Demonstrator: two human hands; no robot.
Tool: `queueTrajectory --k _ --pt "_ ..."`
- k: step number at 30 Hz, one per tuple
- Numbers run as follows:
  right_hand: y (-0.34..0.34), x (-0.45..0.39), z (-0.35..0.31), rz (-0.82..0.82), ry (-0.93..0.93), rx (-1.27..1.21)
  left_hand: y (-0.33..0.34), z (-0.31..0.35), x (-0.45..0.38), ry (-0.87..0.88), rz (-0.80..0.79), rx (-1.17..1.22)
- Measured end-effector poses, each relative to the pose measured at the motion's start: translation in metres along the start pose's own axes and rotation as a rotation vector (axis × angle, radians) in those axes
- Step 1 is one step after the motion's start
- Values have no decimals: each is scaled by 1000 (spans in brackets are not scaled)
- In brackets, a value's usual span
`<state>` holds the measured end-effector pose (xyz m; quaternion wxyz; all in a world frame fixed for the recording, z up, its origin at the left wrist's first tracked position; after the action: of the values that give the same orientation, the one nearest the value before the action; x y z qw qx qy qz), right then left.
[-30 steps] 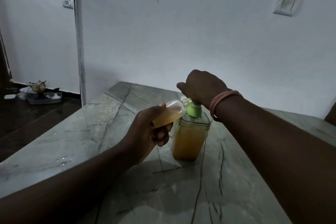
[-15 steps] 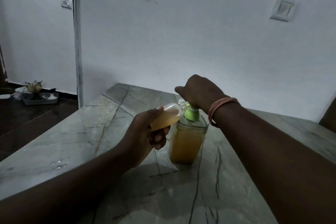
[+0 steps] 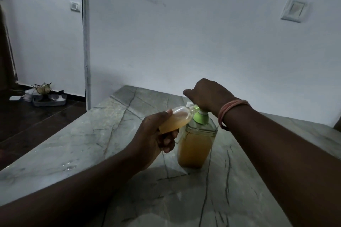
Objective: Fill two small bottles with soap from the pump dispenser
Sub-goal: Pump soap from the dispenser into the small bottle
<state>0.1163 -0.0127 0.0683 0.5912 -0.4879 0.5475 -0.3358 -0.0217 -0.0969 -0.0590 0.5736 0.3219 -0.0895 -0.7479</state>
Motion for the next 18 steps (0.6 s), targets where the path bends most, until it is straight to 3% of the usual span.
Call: queueTrajectory --k 5,9,14,18 --pt "-15 -2 -4 157 -73 228 1 1 -1 6 -12 3" --pt "2 -3 3 51 8 -25 -2 -1 -3 5 -23 -7" --pt "0 -2 0 -19 -3 47 -2 -2 -1 -3 4 -25" --pt "-13 -3 -4 144 -62 211 -1 0 0 -2 1 -15"
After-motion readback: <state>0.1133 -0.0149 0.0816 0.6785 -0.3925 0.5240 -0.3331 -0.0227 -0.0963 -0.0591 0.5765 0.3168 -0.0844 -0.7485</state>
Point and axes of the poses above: each hand's wrist, its own x-axis away from the middle knuckle, its own y-axis out of the palm, z = x × y, the point moved 2 cm from there along -x, towards the middle knuckle, and after that the axes turned 10 degrees about x, right-handed, at the moved point
